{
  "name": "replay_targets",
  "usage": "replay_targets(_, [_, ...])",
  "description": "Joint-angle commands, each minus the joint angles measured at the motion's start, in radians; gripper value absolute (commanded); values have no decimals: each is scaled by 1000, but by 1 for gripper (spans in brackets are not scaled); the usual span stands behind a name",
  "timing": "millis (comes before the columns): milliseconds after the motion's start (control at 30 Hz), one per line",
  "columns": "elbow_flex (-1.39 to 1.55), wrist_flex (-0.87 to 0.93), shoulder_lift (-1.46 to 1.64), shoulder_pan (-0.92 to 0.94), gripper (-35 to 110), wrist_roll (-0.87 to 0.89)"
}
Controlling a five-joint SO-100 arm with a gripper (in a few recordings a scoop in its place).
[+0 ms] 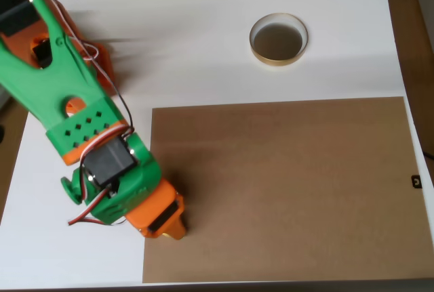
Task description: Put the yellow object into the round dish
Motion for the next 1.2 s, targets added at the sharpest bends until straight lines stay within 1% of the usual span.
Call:
replay_targets(0, [-49,-5,18,11,14,-8])
replay_targets(133, [-49,-15,5,14,10,-8])
replay_targets(267, [-51,-17,2,12,0,-8])
replay_targets(467, [-52,5,61,9,0,-12])
replay_targets(767, [2,74,296,-44,0,-44])
replay_targets(933, [25,121,396,-123,0,-63])
replay_targets(1167, [15,183,454,-279,0,-74])
